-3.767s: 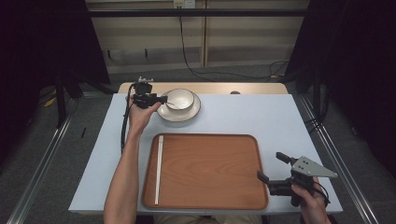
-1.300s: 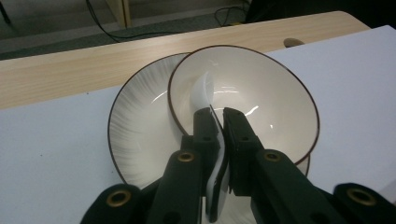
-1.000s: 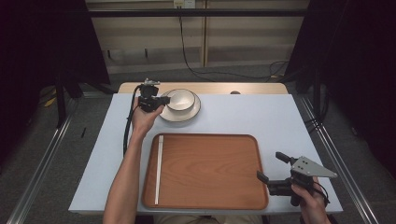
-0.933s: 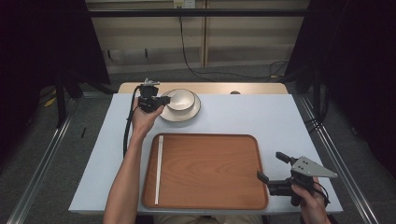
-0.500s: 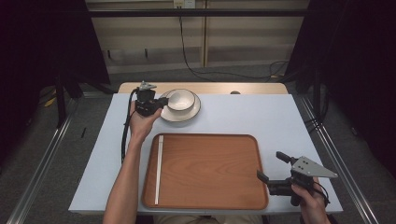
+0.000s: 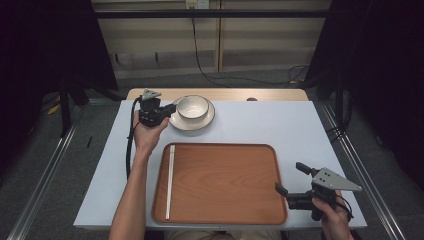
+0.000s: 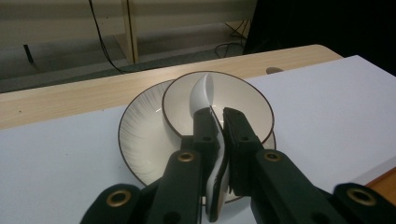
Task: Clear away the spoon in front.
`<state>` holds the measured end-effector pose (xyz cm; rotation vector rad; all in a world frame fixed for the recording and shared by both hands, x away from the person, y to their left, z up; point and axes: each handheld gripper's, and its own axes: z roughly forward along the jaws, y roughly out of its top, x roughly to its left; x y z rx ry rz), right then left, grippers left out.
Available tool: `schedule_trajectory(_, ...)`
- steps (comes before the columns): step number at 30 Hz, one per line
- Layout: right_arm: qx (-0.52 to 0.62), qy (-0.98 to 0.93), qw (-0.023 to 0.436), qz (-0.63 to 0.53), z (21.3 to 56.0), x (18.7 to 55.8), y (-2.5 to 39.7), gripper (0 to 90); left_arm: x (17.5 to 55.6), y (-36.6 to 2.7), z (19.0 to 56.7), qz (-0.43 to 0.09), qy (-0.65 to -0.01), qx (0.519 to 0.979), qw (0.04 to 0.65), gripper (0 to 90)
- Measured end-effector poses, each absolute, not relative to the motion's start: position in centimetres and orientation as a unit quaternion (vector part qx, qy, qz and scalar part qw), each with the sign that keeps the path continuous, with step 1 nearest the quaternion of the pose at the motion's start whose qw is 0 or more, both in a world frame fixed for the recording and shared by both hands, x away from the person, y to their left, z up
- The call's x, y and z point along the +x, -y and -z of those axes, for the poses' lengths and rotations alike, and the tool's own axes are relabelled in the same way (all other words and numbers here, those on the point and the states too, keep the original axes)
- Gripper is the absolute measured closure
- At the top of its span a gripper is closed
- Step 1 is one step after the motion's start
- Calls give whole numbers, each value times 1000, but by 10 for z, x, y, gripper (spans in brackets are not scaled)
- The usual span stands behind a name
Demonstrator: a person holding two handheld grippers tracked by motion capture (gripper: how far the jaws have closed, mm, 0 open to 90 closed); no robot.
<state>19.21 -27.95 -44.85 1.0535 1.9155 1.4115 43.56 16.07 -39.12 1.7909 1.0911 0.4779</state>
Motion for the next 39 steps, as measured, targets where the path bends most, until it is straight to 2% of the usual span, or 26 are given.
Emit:
schedule_trajectory(25, 389, -710, 265, -523, 448, 192, 279, 16, 399, -171, 399, -187, -449, 706, 515, 846)
schedule_trajectory(39, 388, -710, 268, -522, 448, 192, 278, 16, 371, -171, 398, -188, -437, 708, 523, 846)
